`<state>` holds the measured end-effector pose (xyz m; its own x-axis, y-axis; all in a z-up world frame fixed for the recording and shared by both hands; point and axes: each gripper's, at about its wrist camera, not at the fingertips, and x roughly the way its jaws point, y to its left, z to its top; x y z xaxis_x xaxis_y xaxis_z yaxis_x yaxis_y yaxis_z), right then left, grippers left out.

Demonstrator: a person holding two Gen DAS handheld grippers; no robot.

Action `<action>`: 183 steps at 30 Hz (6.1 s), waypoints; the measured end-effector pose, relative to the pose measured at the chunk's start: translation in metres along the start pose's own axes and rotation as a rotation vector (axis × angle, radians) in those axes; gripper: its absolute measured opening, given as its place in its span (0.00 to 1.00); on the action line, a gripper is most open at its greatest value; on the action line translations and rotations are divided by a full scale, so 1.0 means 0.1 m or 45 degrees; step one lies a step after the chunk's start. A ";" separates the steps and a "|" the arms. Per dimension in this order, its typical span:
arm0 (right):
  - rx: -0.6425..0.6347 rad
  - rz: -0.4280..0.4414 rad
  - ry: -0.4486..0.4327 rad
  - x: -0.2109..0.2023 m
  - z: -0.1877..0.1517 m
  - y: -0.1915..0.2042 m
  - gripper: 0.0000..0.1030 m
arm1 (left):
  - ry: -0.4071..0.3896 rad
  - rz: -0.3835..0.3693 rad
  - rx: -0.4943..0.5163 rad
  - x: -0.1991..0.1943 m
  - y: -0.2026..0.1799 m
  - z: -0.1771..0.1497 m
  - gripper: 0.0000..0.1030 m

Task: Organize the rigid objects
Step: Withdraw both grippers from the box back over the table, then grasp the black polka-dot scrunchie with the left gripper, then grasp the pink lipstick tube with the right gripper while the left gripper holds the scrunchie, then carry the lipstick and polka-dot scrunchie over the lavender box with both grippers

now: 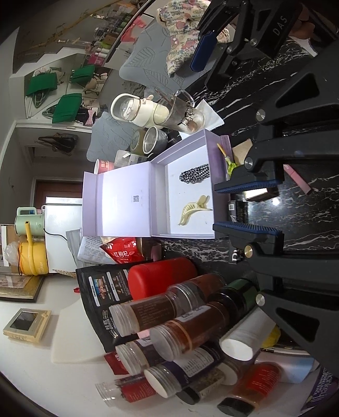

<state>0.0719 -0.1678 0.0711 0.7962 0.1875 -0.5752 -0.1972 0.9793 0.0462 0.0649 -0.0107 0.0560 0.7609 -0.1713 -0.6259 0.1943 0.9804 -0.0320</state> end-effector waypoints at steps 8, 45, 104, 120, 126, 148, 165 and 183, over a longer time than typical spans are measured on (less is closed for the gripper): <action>0.045 -0.024 0.042 -0.06 -0.27 -0.02 0.53 | 0.024 -0.017 0.004 -0.05 0.07 -0.23 1.00; 0.187 -0.068 0.282 0.38 -1.11 -0.52 0.56 | 0.352 -0.333 0.103 0.74 -0.53 -0.86 0.73; 0.191 0.154 0.471 1.15 -0.96 0.11 0.56 | 0.442 -0.371 -0.069 0.95 0.13 -1.13 0.18; 0.050 0.073 0.462 1.17 -1.03 0.18 0.40 | 0.455 -0.393 -0.066 0.90 0.02 -1.17 0.17; 0.050 0.094 0.482 1.07 -1.08 0.09 0.26 | 0.453 -0.379 -0.061 0.89 0.00 -1.17 0.17; -0.047 0.020 0.481 0.69 -1.30 -0.02 0.15 | 0.413 -0.316 -0.007 0.89 -0.10 -1.17 0.17; 0.039 0.030 0.433 0.51 -1.28 -0.13 0.13 | 0.358 -0.346 0.059 0.71 -0.29 -1.02 0.17; 0.035 0.059 0.294 0.23 -0.90 -0.17 0.13 | 0.175 -0.317 0.042 0.44 -0.30 -0.51 0.18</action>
<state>0.0425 -0.1874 -0.0167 0.6340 0.2128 -0.7435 -0.2125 0.9723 0.0971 0.0609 -0.0429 -0.0105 0.5966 -0.3896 -0.7016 0.3865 0.9057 -0.1742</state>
